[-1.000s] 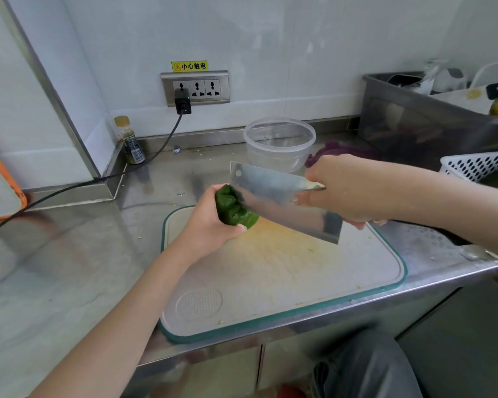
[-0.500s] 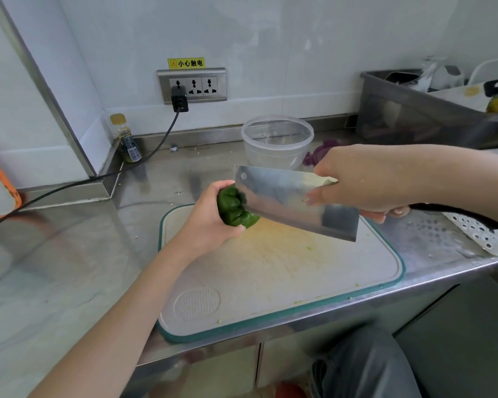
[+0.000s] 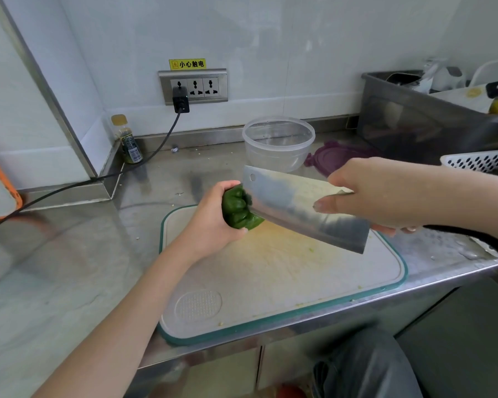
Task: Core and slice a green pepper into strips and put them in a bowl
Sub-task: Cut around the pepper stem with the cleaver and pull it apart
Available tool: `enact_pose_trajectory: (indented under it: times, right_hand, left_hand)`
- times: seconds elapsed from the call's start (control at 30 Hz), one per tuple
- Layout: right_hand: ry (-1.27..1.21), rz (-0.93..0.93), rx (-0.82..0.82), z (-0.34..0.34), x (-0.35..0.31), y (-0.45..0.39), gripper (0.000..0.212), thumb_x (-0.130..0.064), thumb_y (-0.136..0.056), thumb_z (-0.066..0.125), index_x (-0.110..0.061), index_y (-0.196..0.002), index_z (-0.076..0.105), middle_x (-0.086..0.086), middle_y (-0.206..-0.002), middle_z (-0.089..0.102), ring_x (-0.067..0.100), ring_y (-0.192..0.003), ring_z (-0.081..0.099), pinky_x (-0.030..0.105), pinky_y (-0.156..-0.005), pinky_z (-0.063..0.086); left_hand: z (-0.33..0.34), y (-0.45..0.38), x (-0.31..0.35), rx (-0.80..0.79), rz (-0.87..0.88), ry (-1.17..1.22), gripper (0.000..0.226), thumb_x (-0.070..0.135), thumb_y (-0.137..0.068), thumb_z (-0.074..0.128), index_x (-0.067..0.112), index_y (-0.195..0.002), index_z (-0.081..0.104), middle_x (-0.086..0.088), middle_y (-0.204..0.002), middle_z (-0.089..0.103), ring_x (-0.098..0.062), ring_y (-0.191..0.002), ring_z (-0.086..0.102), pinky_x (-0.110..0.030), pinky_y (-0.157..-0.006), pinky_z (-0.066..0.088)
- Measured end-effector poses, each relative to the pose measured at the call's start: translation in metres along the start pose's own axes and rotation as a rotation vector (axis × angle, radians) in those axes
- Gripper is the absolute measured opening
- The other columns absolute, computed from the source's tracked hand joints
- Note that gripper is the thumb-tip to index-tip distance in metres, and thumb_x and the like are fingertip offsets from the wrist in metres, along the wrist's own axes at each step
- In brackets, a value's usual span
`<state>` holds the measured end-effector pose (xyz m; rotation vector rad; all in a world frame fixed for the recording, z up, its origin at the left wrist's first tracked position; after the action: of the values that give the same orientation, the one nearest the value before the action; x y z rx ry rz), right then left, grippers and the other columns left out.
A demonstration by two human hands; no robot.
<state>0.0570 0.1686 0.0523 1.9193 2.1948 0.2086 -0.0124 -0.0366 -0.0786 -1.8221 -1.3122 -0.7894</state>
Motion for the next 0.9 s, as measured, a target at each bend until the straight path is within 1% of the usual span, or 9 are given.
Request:
enact_pose_trajectory:
  times: [0.1,0.23,0.3,0.4,0.6,0.7,0.73,0.8,0.9]
  right_hand:
    - [0.008,0.017,0.026,0.001,0.001,0.003,0.044,-0.050,-0.093,0.047,-0.012,-0.071,0.045,0.009,-0.047,0.057,0.016,-0.030,0.044,0.019,-0.036,0.037]
    - [-0.010,0.011,0.055,-0.001,0.001,0.002,0.044,-0.050,-0.092,0.048,-0.014,-0.068,0.044,0.007,-0.042,0.055,0.013,-0.024,0.041,0.018,-0.034,0.036]
    - [-0.026,-0.006,0.032,0.001,-0.002,0.000,0.043,-0.049,-0.093,0.047,-0.015,-0.068,0.041,0.008,-0.041,0.054,0.016,-0.026,0.041,0.019,-0.034,0.036]
    - [-0.054,-0.026,0.001,0.004,-0.007,-0.005,0.042,-0.048,-0.094,0.046,-0.016,-0.068,0.040,0.010,-0.044,0.054,0.022,-0.032,0.042,0.020,-0.035,0.038]
    - [0.017,-0.017,0.052,0.006,-0.008,-0.010,0.040,-0.049,-0.093,0.047,-0.016,-0.071,0.045,0.017,-0.063,0.066,0.028,-0.049,0.060,0.028,-0.048,0.046]
    - [0.044,-0.015,0.028,0.001,-0.007,-0.004,0.039,-0.050,-0.092,0.045,-0.017,-0.072,0.045,0.011,-0.050,0.061,0.026,-0.043,0.057,0.024,-0.045,0.044]
    - [0.059,-0.020,0.031,0.000,-0.007,-0.003,0.040,-0.050,-0.092,0.045,-0.017,-0.070,0.043,0.008,-0.048,0.059,0.023,-0.041,0.055,0.023,-0.044,0.040]
    - [0.100,-0.039,0.042,-0.002,-0.008,-0.001,0.041,-0.050,-0.092,0.045,-0.017,-0.069,0.042,0.006,-0.055,0.058,0.019,-0.042,0.054,0.023,-0.043,0.036]
    - [0.125,-0.009,0.078,-0.008,0.003,0.002,0.040,-0.050,-0.092,0.046,-0.016,-0.070,0.046,0.006,-0.059,0.057,0.020,-0.045,0.057,0.022,-0.041,0.039]
  left_hand:
    - [-0.001,0.002,0.001,0.045,-0.004,-0.004,0.080,0.012,-0.064,0.083,0.024,-0.131,0.042,0.006,-0.125,0.052,-0.010,-0.115,0.051,-0.026,-0.098,0.043]
    - [-0.001,0.003,0.004,0.049,0.033,-0.002,0.080,0.022,-0.059,0.088,0.031,-0.125,0.045,0.012,-0.119,0.056,-0.006,-0.110,0.054,-0.023,-0.095,0.043]
    - [-0.001,0.003,0.004,0.043,0.044,0.009,0.075,0.020,-0.060,0.087,0.033,-0.121,0.045,0.012,-0.119,0.055,-0.005,-0.110,0.053,-0.024,-0.096,0.044]
    - [-0.001,0.002,0.000,0.026,0.034,0.039,0.073,0.013,-0.064,0.084,0.029,-0.121,0.043,0.006,-0.122,0.053,-0.010,-0.114,0.052,-0.030,-0.100,0.043]
    - [0.005,0.001,0.001,0.066,0.054,-0.026,0.071,0.009,-0.065,0.082,0.025,-0.121,0.041,0.002,-0.123,0.047,-0.011,-0.113,0.046,-0.021,-0.096,0.038]
    - [0.005,0.002,0.001,0.071,0.073,-0.051,0.074,0.009,-0.064,0.082,0.019,-0.125,0.043,0.001,-0.123,0.047,-0.011,-0.114,0.045,-0.020,-0.097,0.036]
    - [0.004,0.002,0.000,0.065,0.078,-0.036,0.074,0.010,-0.063,0.083,0.021,-0.125,0.043,0.001,-0.123,0.049,-0.011,-0.114,0.047,-0.023,-0.098,0.038]
    - [0.001,0.002,-0.002,0.042,0.080,0.014,0.074,0.010,-0.063,0.083,0.027,-0.123,0.043,0.004,-0.121,0.052,-0.010,-0.112,0.051,-0.028,-0.098,0.043]
    - [-0.007,0.002,-0.005,0.005,0.053,0.086,0.077,0.005,-0.063,0.084,0.033,-0.124,0.046,0.015,-0.118,0.054,0.000,-0.109,0.053,-0.024,-0.096,0.044]
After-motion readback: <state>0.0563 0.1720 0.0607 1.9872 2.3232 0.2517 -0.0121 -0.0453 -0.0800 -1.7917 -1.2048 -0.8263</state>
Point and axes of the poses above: each hand's wrist, its own y-axis away from the middle knuckle, its own z-axis out of the palm, x = y × z, the point moved 3 cm from there along -y, towards the middle knuckle
